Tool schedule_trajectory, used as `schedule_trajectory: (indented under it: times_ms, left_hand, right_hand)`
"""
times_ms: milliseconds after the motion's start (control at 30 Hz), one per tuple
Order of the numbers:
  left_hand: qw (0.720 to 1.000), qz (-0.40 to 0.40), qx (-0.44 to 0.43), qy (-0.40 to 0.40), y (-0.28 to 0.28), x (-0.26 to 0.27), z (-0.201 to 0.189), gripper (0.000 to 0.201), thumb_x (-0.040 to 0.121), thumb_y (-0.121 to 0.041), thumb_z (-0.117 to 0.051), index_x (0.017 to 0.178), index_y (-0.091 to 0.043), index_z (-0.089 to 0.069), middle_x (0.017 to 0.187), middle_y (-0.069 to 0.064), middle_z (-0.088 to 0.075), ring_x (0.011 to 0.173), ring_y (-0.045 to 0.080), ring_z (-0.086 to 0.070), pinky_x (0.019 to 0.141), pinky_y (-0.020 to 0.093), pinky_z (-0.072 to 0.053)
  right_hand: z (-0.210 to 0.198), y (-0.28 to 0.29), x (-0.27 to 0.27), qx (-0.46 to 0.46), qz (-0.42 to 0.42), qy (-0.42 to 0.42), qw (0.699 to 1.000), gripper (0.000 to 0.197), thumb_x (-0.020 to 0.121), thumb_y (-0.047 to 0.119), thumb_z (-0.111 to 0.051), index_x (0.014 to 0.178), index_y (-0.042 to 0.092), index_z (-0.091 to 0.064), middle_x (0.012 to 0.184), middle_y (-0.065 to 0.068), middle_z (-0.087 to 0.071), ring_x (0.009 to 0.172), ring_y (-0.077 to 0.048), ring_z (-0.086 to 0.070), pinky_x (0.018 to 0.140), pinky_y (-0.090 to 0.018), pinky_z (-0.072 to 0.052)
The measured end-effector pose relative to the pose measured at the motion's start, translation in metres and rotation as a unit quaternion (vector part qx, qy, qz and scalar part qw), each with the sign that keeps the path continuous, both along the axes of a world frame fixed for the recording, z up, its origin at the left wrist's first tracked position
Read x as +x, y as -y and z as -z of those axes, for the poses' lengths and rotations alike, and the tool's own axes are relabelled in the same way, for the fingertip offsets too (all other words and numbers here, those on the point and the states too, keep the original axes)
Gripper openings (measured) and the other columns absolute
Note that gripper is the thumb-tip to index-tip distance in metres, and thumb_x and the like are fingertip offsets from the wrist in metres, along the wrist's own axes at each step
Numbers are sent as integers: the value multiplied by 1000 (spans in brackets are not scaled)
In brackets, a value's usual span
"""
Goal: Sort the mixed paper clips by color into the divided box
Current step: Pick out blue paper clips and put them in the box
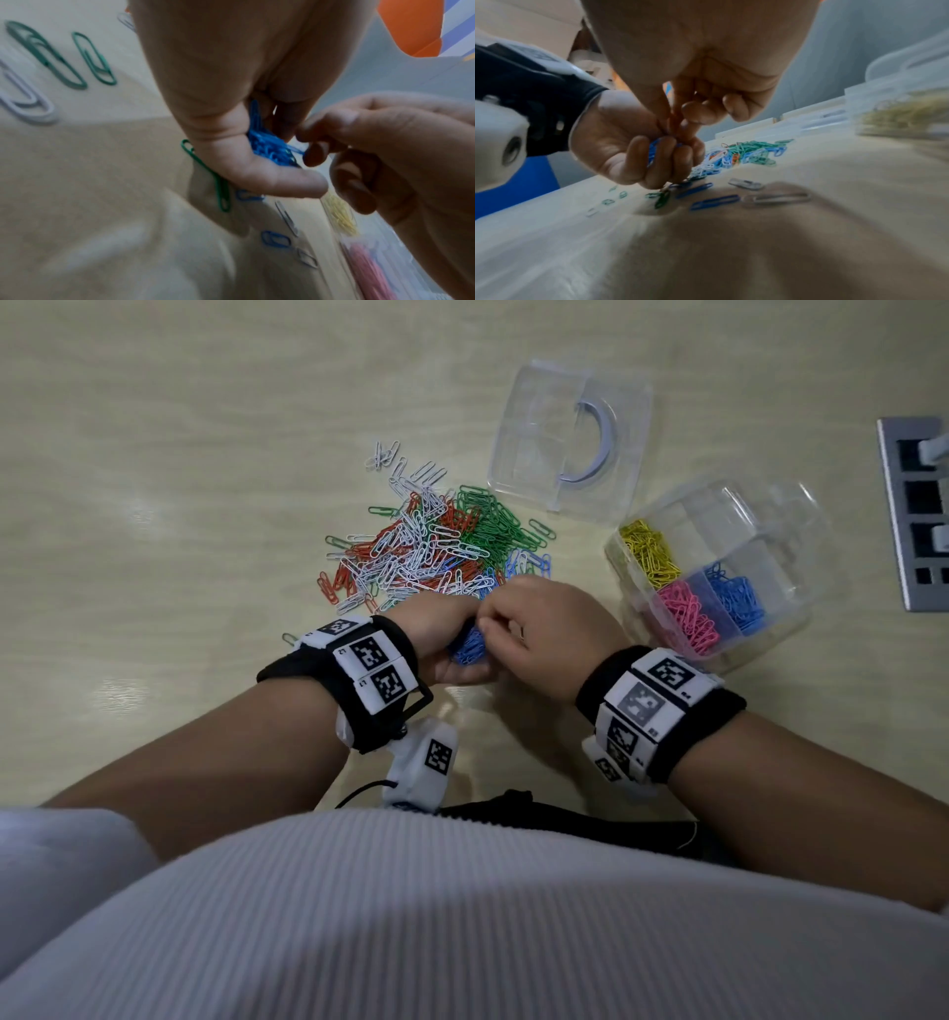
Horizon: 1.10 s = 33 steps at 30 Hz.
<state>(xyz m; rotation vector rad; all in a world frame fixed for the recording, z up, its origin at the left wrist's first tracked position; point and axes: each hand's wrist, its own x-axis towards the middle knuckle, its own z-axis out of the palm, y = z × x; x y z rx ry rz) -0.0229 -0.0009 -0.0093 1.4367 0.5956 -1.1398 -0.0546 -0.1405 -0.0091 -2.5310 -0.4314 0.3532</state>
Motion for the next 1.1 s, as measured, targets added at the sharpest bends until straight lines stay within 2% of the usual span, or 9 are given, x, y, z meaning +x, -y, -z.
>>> schedule_trajectory:
  times_ms: [67, 167, 300, 467, 667, 800, 867, 967, 1100]
  left_hand:
    - [1000, 12, 1, -6, -5, 0, -1, 24, 98, -19, -41, 87, -6, -58, 68, 10, -60, 57, 16, -59, 64, 25, -55]
    - [999, 15, 38, 13, -15, 0, -3, 30, 99, -19, -38, 79, -6, -56, 63, 10, -56, 44, 13, -57, 50, 20, -51]
    - [996, 39, 74, 33, -26, -3, -5, 34, 99, -20, -38, 76, -8, -59, 61, 7, -58, 45, 12, -56, 45, 18, -49]
    - [995, 45, 78, 34, -30, -7, -6, 35, 100, -20, -37, 76, -7, -59, 55, 6, -59, 44, 12, -57, 41, 17, -47]
    - [996, 46, 63, 38, -25, -10, -4, 27, 97, -17, -44, 84, -3, -63, 65, 12, -65, 55, 18, -65, 53, 25, -58]
    - [996, 79, 24, 26, -17, -11, -4, 24, 96, -17, -45, 84, -4, -61, 66, 10, -62, 55, 16, -62, 55, 24, -55]
    - [997, 78, 7, -1, -18, -10, -2, 29, 99, -22, -40, 83, -5, -58, 65, 11, -57, 53, 16, -58, 46, 21, -52]
    - [997, 67, 14, -20, -23, -10, -1, 32, 100, -22, -37, 83, -3, -57, 64, 13, -53, 50, 19, -56, 41, 20, -45]
    - [997, 74, 26, -16, -28, -14, -1, 31, 98, -18, -38, 77, -4, -56, 63, 12, -55, 51, 19, -56, 43, 20, -47]
  right_hand:
    - [7, 3, 2, -18, 58, -31, 998, 16, 91, 29, -49, 97, 18, -61, 96, -3, -54, 87, -25, -55, 73, -34, -43]
    - [19, 2, -1, -147, -22, -49, 988, 18, 92, 31, -49, 107, 22, -56, 110, -4, -52, 93, -29, -58, 68, -33, -39]
    - [22, -7, -1, -207, -60, -12, 976, 19, 94, 25, -47, 109, 19, -56, 113, -4, -54, 97, -30, -58, 65, -33, -33]
    - [18, -11, 3, -224, -50, -60, 971, 24, 91, 28, -50, 111, 14, -54, 115, -7, -53, 99, -30, -59, 66, -32, -34]
    - [-5, -13, -9, -30, -25, -47, 998, 10, 83, 31, -58, 86, 22, -57, 90, 7, -46, 83, -19, -52, 68, -31, -39]
    - [-7, -9, -11, 5, -22, -46, 999, 9, 86, 24, -56, 90, 20, -63, 90, 4, -49, 90, -21, -55, 76, -35, -44]
    - [-5, 1, -11, -33, 17, -56, 998, 11, 85, 27, -53, 93, 23, -59, 93, 4, -50, 90, -23, -56, 74, -34, -45]
    - [0, 13, -16, -208, -46, -59, 975, 16, 88, 32, -51, 101, 25, -58, 103, 1, -55, 93, -25, -59, 69, -31, -37]
    - [7, 12, -20, -238, -62, -59, 968, 21, 93, 29, -46, 107, 21, -60, 109, -3, -57, 98, -28, -59, 71, -33, -34]
